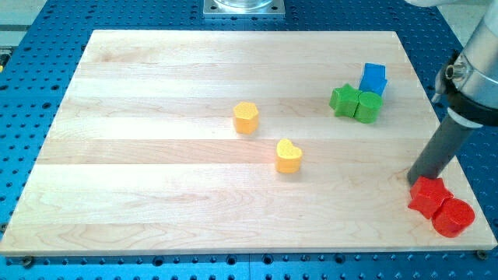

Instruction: Place the red blocks diagonal to each other

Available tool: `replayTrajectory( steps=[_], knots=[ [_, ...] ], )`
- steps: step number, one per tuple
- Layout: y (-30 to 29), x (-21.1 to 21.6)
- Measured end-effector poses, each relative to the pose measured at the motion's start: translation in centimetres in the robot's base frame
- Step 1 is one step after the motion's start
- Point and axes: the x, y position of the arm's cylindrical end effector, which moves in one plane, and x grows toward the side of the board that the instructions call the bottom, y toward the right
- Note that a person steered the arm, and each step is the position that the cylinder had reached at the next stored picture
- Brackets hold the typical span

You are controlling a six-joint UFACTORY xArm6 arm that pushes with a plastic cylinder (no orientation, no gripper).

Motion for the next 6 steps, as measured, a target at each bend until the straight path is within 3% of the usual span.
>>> replayTrajectory(
  steps=[2, 4, 5, 6],
  knots=[
    [-0.7, 0.0],
    [-8.2, 5.9],
    [-4.9, 8.1],
    [-3.4, 7.4]
  ],
)
